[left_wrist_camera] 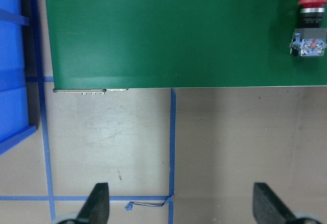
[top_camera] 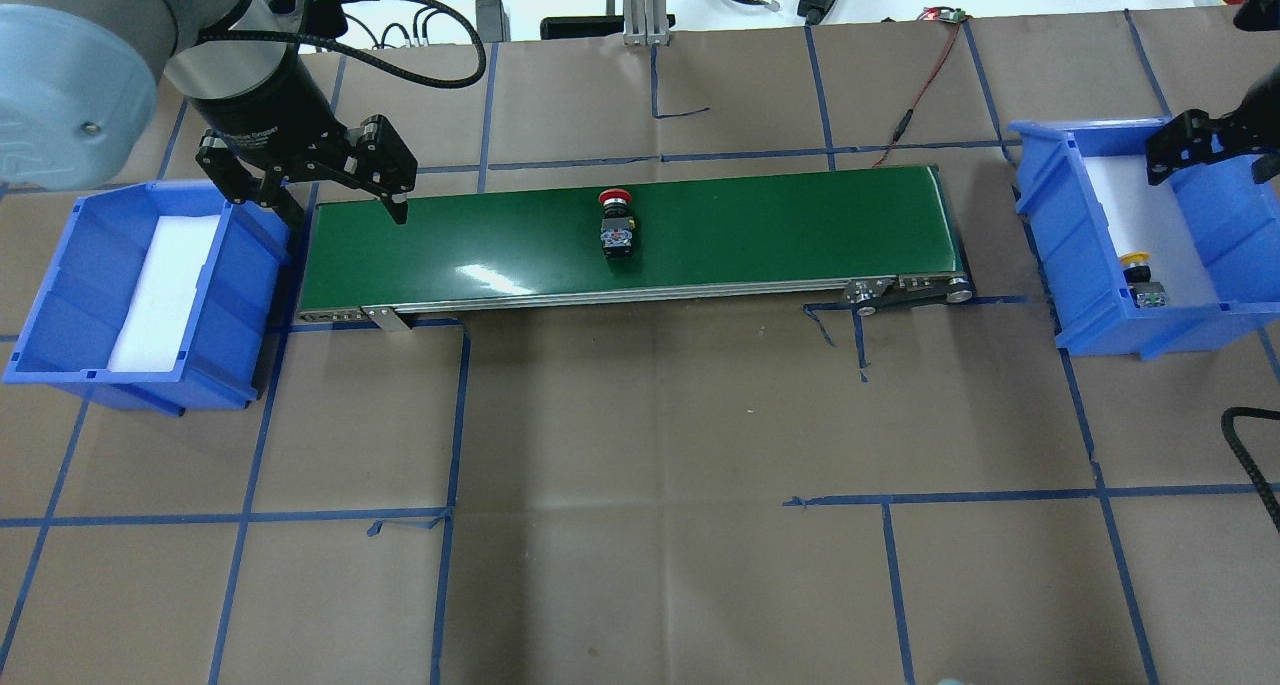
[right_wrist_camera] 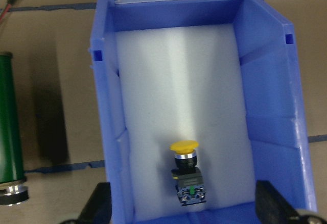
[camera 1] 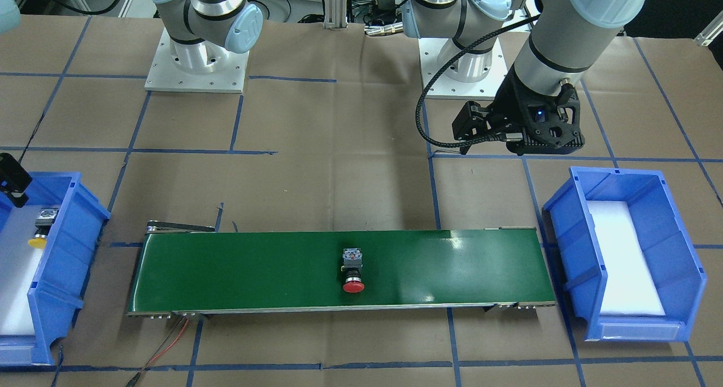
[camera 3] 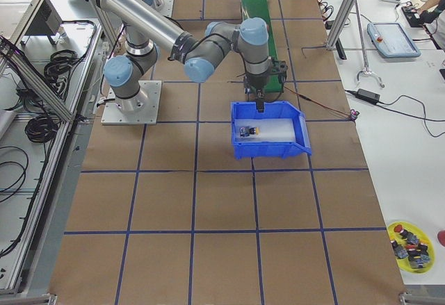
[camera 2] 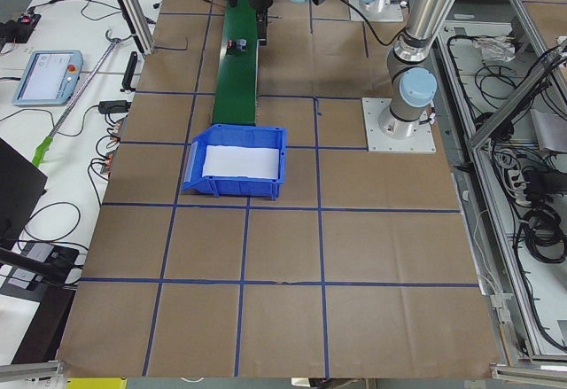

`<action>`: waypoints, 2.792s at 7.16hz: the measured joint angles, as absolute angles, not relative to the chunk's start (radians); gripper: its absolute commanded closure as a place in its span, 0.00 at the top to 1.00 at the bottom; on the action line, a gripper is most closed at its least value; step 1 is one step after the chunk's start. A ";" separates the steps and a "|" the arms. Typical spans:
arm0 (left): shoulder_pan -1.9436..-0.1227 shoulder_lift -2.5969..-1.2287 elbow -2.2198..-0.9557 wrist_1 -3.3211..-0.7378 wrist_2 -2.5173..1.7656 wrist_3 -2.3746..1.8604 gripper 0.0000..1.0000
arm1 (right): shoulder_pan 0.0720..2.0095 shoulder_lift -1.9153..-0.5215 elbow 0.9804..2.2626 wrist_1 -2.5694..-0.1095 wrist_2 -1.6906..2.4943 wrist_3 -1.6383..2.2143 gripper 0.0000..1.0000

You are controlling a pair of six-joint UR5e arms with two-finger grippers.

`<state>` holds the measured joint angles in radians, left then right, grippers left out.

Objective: Transport two buttons from left to right
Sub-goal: 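Move the right gripper back over the conveyor and grasp the red button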

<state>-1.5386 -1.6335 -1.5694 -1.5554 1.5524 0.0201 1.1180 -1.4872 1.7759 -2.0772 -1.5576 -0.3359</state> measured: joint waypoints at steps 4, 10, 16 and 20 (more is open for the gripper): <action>-1.539 -1.634 -1.569 -1.555 1.552 0.017 1.00 | 1.467 -1.539 1.728 -1.895 -1.558 0.067 1.00; -1.539 -1.634 -1.568 -1.555 1.552 0.017 1.00 | 1.621 -1.422 1.565 -1.761 -1.580 0.141 1.00; -1.539 -1.634 -1.568 -1.555 1.552 0.017 1.00 | 1.624 -1.352 1.565 -1.783 -1.582 0.190 1.00; -1.539 -1.634 -1.568 -1.555 1.552 0.017 1.00 | 1.623 -1.340 1.562 -1.797 -1.576 0.192 1.00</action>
